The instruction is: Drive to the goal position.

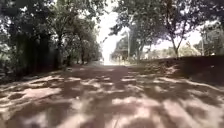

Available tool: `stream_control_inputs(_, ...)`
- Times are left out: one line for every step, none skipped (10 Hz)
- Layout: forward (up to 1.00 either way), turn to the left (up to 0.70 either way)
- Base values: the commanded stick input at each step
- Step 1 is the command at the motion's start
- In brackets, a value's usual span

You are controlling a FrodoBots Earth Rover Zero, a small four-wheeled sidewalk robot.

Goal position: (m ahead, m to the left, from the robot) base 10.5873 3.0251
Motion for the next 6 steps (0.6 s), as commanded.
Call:
stream_control_inputs(1.00,0.00)
stream_control_inputs(1.00,0.00)
stream_control_inputs(1.00,0.00)
stream_control_inputs(1.00,0.00)
stream_control_inputs(1.00,0.00)
stream_control_inputs(1.00,0.00)
